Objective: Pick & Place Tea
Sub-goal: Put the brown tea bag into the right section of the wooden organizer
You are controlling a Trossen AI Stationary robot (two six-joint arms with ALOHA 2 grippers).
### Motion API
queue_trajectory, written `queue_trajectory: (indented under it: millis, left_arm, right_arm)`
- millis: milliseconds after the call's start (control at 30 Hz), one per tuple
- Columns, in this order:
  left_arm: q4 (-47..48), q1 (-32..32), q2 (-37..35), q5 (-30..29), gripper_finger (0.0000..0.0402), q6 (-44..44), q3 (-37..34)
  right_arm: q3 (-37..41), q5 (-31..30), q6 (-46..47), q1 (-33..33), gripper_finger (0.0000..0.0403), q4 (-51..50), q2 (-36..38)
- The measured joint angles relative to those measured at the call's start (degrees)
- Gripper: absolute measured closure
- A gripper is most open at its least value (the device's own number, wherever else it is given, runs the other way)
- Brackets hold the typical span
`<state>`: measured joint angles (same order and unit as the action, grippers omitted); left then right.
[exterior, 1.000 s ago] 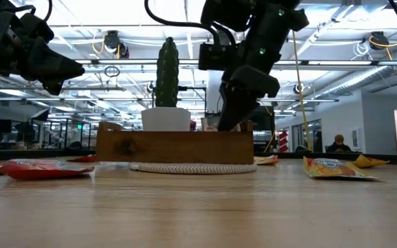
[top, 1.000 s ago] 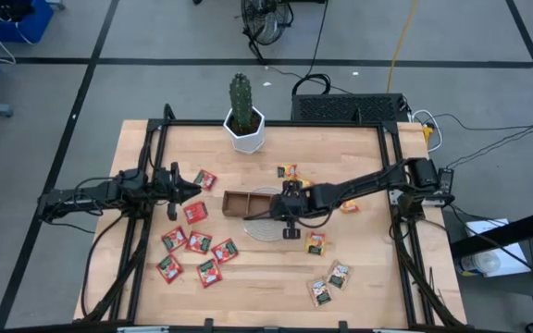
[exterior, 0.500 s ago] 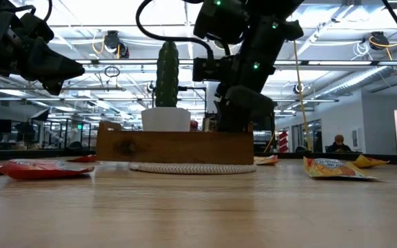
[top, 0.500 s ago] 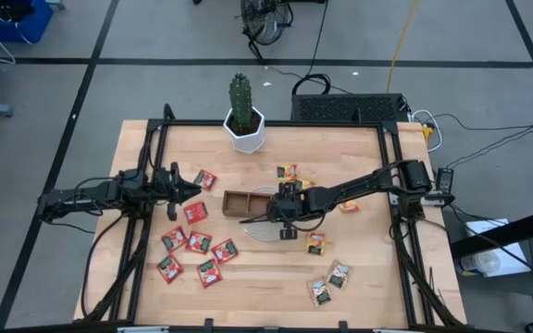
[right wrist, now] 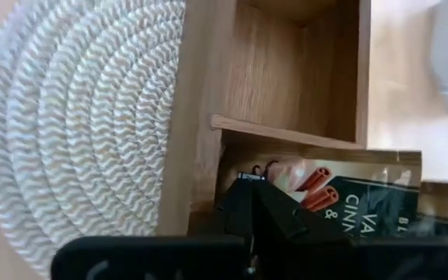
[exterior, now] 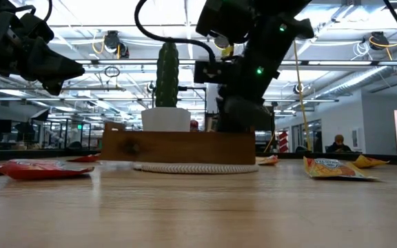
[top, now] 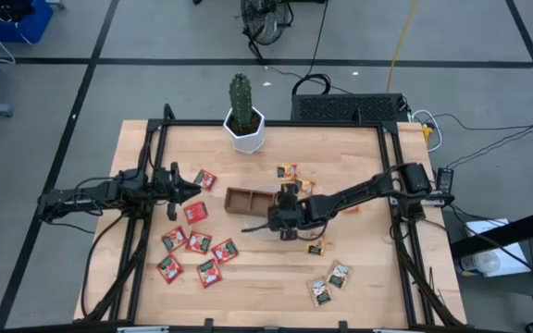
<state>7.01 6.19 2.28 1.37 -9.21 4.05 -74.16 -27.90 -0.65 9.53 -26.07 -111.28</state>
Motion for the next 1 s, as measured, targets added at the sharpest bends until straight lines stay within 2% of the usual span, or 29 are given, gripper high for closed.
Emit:
queue_trajectory:
  millis: [133, 300, 633, 1000]
  left_arm:
    - [0.0, 0.0, 0.0, 0.0, 0.0344, 0.0, 0.0]
    - [0.0, 0.0, 0.0, 0.0, 0.0344, 0.0, 0.0]
    - [0.0, 0.0, 0.0, 0.0, 0.0344, 0.0, 0.0]
    - [0.0, 0.0, 0.0, 0.0, 0.0344, 0.0, 0.0]
  right_arm:
    - [0.1, -4.6, -1.7, 0.9, 0.0403, 1.2, -0.1]
    - [0.2, -5.5, -1.7, 1.1, 0.0403, 1.5, -0.1]
    - [0.1, -11.2, -3.3, 1.6, 0.0403, 2.1, 0.0]
    - [0.0, -11.0, -3.2, 2.4, 0.0403, 2.1, 0.1]
